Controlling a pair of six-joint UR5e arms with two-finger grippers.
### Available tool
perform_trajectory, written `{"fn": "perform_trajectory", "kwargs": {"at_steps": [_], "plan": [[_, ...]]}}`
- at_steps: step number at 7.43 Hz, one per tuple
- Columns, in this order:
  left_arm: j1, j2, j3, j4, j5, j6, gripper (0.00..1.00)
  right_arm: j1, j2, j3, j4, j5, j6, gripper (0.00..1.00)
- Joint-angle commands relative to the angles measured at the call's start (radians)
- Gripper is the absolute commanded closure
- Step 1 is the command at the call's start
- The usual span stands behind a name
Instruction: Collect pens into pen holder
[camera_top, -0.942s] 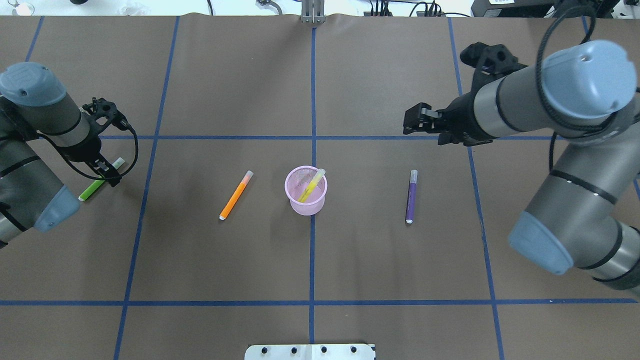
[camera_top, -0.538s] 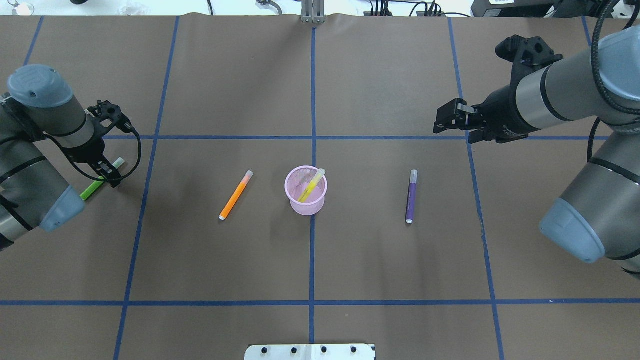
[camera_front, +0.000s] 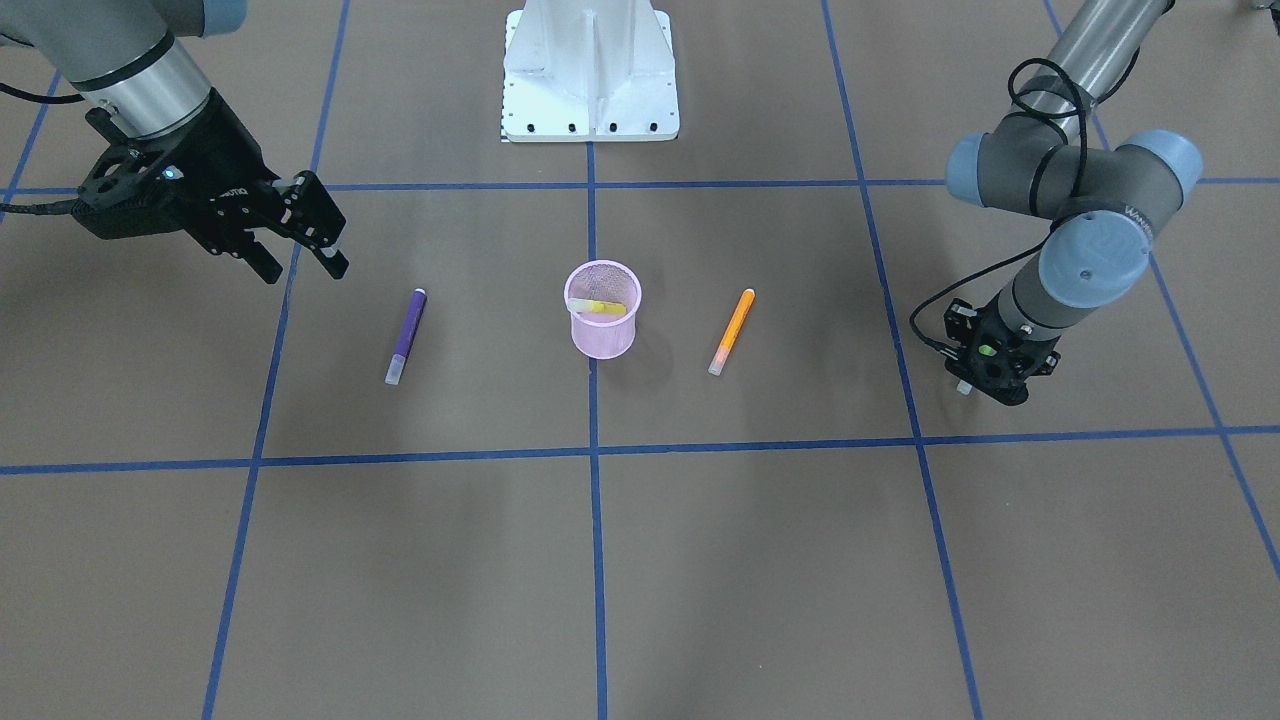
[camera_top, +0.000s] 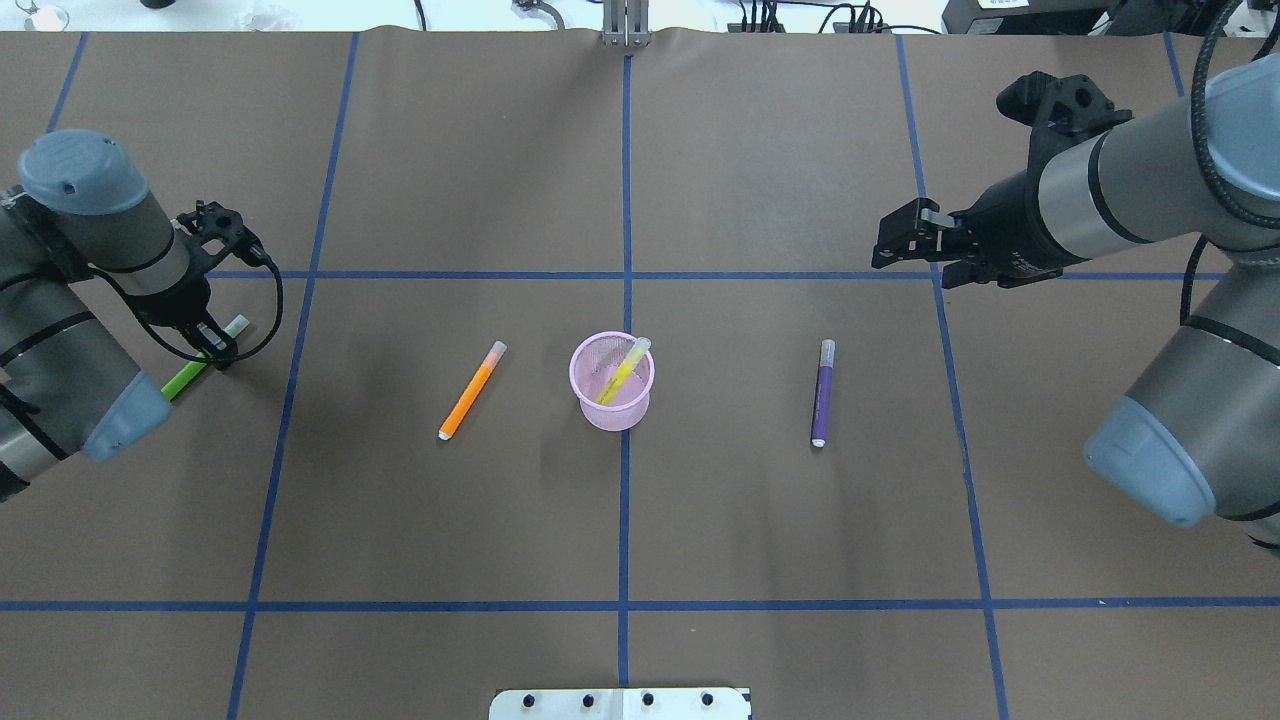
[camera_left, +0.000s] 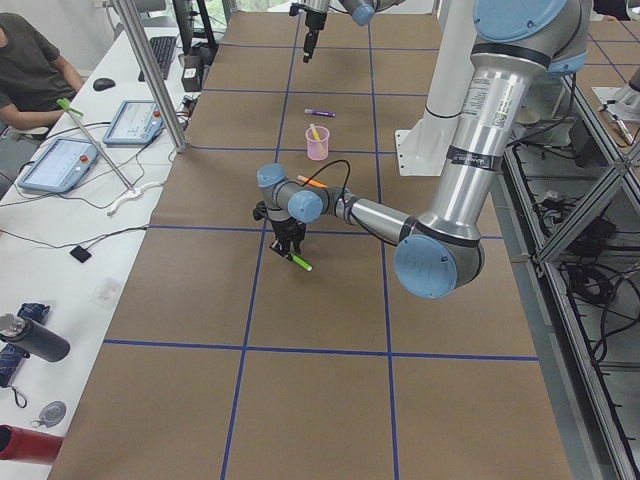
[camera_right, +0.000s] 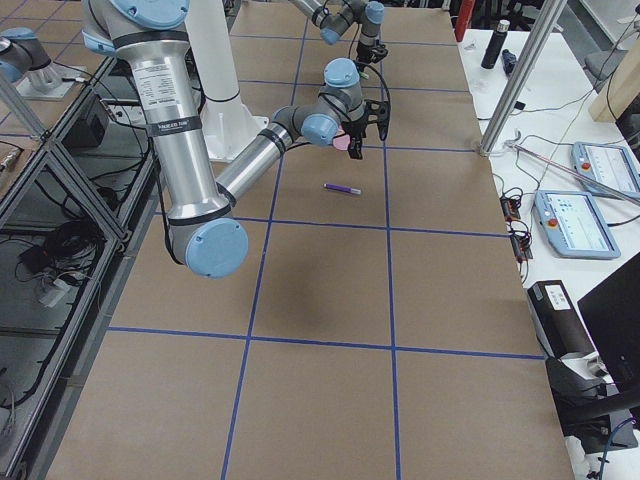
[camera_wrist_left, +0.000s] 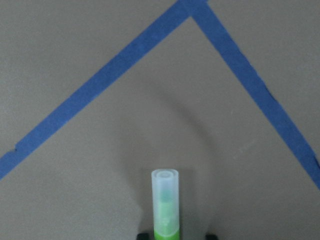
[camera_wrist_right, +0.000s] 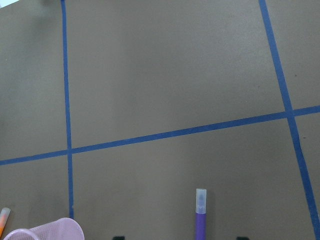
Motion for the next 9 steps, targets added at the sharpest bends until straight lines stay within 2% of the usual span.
{"fn": "perform_trajectory", "kwargs": {"at_steps": [1,5,6,7,8,9], "plan": [[-0.022,-0.039,-0.011,0.032,-0.010,0.001,1.00,0.001,-0.002,0.000,0.000,0.000,-0.001,0.20],[-0.027,-0.050,-0.011,0.049,-0.003,0.007,1.00,0.001,-0.009,-0.003,0.002,-0.003,-0.001,0.17],[-0.026,-0.050,-0.009,0.049,0.002,0.005,0.55,0.001,-0.011,-0.003,0.002,-0.006,0.001,0.17],[-0.030,-0.049,-0.009,0.049,0.002,0.005,0.22,0.001,-0.011,-0.003,0.002,-0.006,0.001,0.16],[-0.029,-0.044,-0.005,0.049,0.001,0.004,0.15,0.001,-0.011,-0.001,0.002,-0.007,0.001,0.16],[-0.029,-0.042,0.000,0.047,0.001,0.002,0.24,0.001,-0.011,-0.001,0.002,-0.007,0.002,0.15]]}}
